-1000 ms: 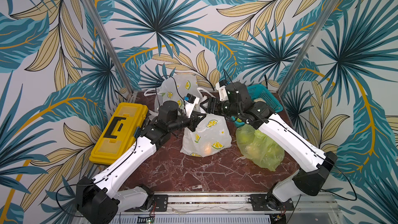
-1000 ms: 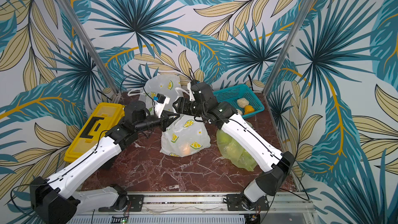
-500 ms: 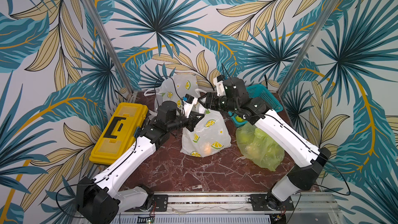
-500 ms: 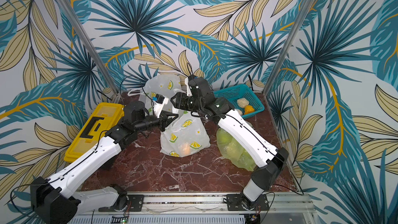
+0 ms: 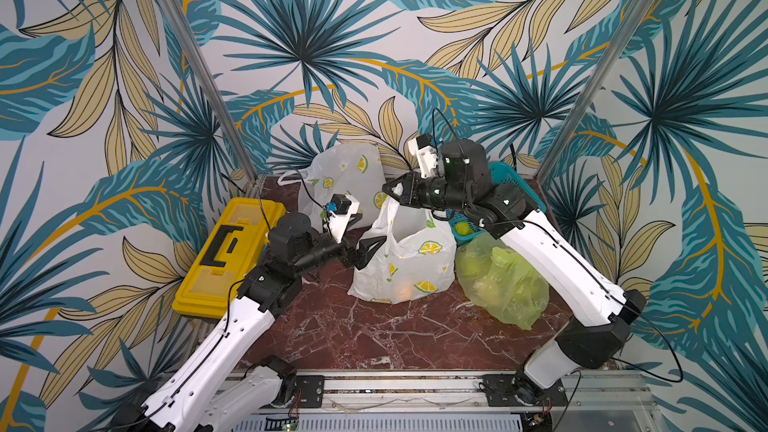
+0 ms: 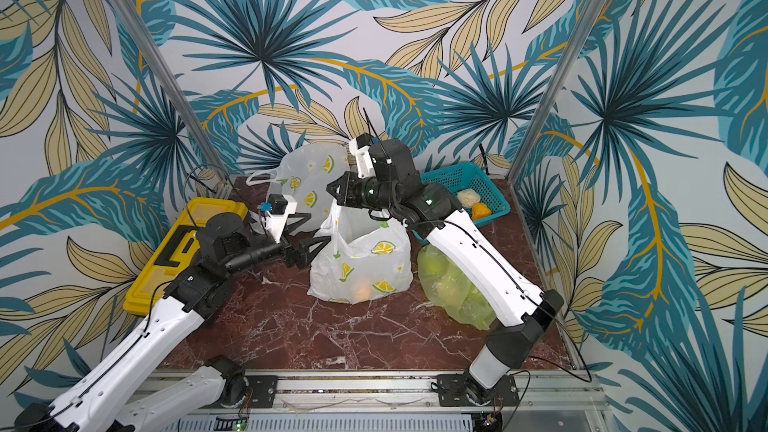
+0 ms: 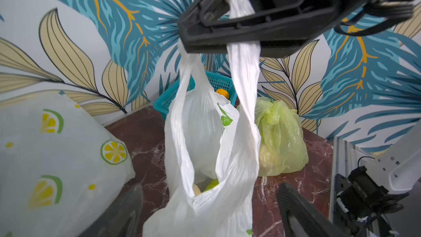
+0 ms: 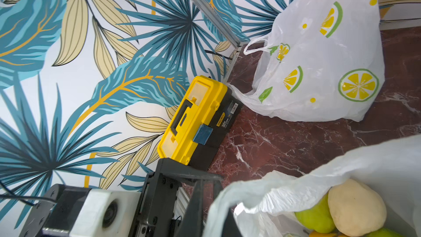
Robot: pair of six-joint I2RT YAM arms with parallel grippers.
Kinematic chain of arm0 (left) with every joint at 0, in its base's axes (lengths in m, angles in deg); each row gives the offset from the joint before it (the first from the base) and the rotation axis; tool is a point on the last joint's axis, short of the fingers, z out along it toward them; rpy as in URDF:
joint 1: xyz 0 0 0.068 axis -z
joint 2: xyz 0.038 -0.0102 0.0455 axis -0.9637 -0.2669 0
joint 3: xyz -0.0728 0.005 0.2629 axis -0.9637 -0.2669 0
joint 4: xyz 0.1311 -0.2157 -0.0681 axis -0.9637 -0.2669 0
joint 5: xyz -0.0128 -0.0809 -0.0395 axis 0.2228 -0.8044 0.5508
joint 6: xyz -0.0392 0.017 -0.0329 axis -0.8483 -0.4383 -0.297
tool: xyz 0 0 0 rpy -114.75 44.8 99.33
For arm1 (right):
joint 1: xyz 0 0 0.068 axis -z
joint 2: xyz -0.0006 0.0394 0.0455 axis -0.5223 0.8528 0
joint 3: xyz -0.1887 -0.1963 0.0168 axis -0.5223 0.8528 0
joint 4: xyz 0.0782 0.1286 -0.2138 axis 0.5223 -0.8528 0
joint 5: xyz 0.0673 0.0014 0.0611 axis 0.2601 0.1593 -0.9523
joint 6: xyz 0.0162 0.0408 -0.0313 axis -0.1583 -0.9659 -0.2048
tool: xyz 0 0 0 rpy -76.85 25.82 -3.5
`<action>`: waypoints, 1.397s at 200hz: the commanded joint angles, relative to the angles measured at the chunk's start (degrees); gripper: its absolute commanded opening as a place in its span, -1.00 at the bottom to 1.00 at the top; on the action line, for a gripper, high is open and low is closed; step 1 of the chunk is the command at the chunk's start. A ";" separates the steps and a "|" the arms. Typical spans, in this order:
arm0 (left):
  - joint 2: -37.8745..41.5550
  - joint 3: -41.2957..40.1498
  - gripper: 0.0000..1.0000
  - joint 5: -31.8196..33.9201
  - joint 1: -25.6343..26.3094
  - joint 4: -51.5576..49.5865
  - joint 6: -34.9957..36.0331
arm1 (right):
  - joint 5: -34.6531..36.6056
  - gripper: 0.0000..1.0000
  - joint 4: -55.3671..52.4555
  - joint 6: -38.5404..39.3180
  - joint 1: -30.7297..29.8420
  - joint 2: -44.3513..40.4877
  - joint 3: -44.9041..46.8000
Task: Place the pears into plastic bags & tie knots
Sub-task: Place the plastic bag at the center of the board, then tie the plastic bag at the center of the board.
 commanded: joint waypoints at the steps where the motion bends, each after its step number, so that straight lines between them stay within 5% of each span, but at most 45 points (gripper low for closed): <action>1: -1.00 0.46 0.99 -1.93 -0.13 -0.55 5.08 | -3.97 -0.76 1.02 0.49 -0.49 -1.74 1.45; 61: -10.19 8.51 0.99 -15.90 -0.10 4.18 3.32 | -5.70 -0.72 1.74 0.16 -0.69 -3.47 4.55; 108: -14.06 7.99 0.94 -19.02 -2.56 8.25 3.96 | -11.80 -0.72 7.85 -2.22 -0.79 -4.00 6.60; 144: -17.49 9.45 0.57 -25.76 -2.54 8.66 2.94 | -13.59 -0.72 10.49 -3.07 -0.71 -3.17 6.59; 172: -17.19 8.92 -0.19 -26.30 -2.65 8.66 3.25 | -12.60 -0.67 11.42 -2.82 -0.38 -3.38 7.48; 214: -18.43 8.13 -1.00 -22.90 -3.06 8.66 2.32 | -10.31 -0.12 11.10 -0.87 2.68 -5.11 8.76; 232: -19.44 8.55 -1.00 -20.56 -3.21 8.61 0.29 | -7.20 0.14 10.94 0.67 5.24 -8.56 12.76; 279: -19.03 7.76 -1.00 -16.43 -3.19 8.57 -1.48 | 2.40 0.30 6.95 8.42 13.31 -17.65 25.14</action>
